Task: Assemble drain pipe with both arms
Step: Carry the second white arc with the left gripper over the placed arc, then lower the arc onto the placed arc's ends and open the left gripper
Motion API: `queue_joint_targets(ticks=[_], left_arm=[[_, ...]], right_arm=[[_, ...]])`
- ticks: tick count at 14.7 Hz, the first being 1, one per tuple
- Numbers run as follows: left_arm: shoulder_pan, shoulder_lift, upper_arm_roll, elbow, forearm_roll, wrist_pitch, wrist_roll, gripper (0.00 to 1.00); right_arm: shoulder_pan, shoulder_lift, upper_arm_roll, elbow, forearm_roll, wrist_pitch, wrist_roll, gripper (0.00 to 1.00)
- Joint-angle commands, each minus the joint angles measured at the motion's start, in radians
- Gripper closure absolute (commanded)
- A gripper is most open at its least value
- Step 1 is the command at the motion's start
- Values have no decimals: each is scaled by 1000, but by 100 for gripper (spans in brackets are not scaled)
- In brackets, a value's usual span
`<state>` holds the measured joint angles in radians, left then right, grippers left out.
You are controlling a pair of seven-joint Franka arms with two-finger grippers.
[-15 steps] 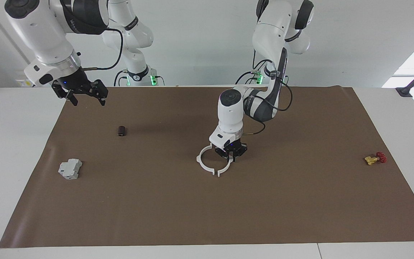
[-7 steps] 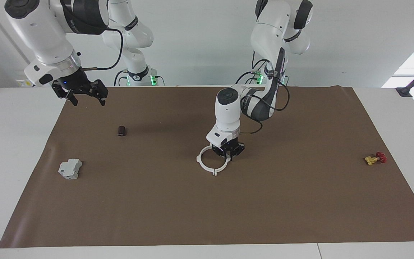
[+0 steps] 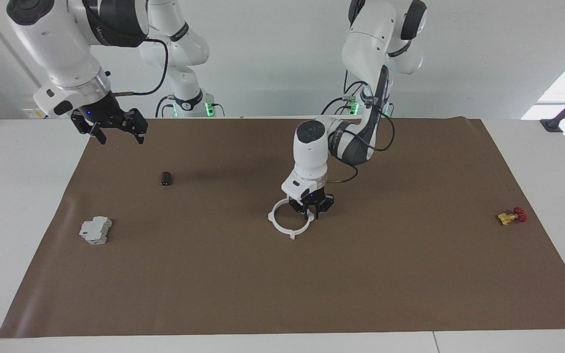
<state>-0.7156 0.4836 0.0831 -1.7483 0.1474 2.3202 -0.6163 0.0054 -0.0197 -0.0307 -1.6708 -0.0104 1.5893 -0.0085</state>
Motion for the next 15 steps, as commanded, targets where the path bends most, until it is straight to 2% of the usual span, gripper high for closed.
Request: queue_joint_targets(ticks=[1,2,4,5,9,12,15], left_arm=[[-13,-25,9,-30,21,8,-20,29],[-13,-25,9,-28,21,5,-20,27],[-11,-26,12,-27,21,2,-20,15],[-2,-31,12,-27,21,2,-19,0],[83,-95,10,-33,21,-36,-3,0],[181,-203,9,-71,21,-99,18,0],[280,-270,6,-82,2,-169,142,0]], right_arm=[[-10,-16,8,-18,4,17,-25,0],[-10,-16,8,-18,4,17,-25,0],[-8,-16,8,-18,4,17,-25,0],[-8,-16,8,-18,4,17,-25,0],[-8,-16,8,-18,4,17,-27,0],[-8,-16,8,-18,4,15,-25,0],[-7,-16,11,-15,3,15,-25,0]])
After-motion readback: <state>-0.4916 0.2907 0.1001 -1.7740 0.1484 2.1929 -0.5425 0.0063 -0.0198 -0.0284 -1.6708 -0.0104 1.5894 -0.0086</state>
